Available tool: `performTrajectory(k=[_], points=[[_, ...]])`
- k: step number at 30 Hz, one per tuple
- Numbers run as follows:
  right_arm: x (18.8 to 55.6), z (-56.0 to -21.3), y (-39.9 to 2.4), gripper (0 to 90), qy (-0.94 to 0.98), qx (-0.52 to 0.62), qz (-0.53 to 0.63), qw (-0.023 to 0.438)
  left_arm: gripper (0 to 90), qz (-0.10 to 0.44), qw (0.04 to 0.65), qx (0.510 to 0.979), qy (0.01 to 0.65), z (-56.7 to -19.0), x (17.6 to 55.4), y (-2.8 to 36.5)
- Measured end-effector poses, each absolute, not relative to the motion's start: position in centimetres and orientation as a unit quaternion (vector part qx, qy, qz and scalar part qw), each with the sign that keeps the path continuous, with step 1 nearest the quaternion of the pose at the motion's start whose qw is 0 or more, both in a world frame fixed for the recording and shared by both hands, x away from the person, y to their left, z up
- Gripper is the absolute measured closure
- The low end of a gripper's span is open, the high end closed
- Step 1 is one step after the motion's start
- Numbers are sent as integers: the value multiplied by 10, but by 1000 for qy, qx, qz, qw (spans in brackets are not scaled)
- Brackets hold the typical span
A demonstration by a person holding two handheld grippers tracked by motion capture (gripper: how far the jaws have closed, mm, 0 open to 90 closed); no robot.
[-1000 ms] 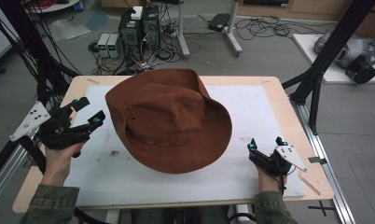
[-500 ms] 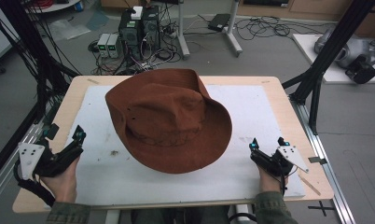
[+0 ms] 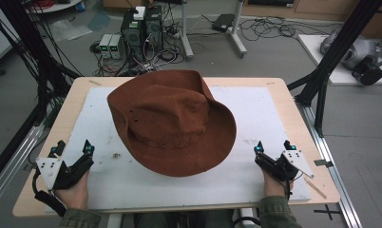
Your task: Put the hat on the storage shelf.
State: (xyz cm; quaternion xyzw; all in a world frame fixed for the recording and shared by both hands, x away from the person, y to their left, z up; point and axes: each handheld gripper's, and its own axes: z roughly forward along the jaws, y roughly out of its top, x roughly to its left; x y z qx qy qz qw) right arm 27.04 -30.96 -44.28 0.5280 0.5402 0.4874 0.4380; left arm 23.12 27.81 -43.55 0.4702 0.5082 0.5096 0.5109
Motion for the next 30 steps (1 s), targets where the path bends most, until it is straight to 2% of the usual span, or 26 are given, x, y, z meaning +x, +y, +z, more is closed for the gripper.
performTrajectory(k=[19,30], points=[[269,-443,-312,49,537,529,491,437,221,491,515,465,527,-442,231,285],[269,-443,-313,49,539,530,490,434,223,481,516,477,525,-442,233,281]])
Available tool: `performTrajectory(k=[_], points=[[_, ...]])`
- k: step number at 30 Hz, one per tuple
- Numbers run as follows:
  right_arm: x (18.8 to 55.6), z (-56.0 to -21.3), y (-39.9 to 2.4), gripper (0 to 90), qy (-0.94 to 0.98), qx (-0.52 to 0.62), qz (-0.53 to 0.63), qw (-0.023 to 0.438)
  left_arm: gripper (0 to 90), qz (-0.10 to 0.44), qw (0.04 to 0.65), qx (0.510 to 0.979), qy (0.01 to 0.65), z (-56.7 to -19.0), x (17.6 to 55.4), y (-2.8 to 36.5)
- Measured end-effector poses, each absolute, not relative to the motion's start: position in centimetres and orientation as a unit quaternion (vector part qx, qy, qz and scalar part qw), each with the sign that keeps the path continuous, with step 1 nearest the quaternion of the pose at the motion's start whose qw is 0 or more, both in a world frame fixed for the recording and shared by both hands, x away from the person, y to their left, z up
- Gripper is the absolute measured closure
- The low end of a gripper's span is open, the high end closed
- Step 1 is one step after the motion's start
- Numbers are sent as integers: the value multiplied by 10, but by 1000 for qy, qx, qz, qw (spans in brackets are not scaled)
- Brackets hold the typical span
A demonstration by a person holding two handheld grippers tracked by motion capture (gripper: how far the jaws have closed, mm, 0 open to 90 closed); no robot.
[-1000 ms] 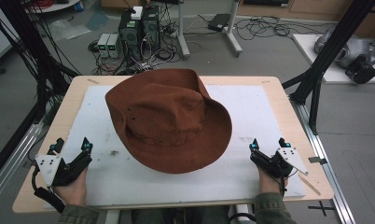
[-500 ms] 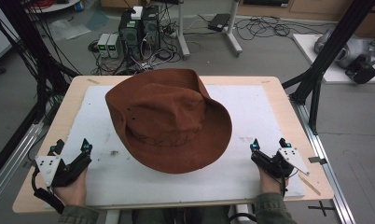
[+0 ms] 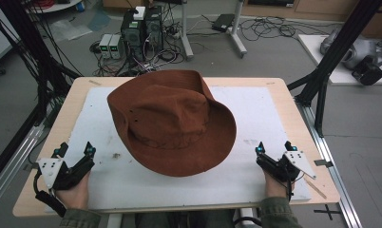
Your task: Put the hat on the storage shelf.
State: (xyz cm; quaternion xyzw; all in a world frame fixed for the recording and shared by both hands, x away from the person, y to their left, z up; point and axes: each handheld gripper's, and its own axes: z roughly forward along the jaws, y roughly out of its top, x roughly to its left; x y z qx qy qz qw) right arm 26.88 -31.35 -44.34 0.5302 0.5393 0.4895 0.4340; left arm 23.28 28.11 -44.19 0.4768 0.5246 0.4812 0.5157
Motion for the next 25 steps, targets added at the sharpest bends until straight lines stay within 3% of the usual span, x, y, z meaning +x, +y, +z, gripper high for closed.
performTrajectory(k=[12,25], points=[[271,-445,-313,49,540,533,489,431,225,462,521,480,533,-445,236,283],[271,-444,-316,49,539,533,488,433,167,403,511,567,505,-440,247,277]])
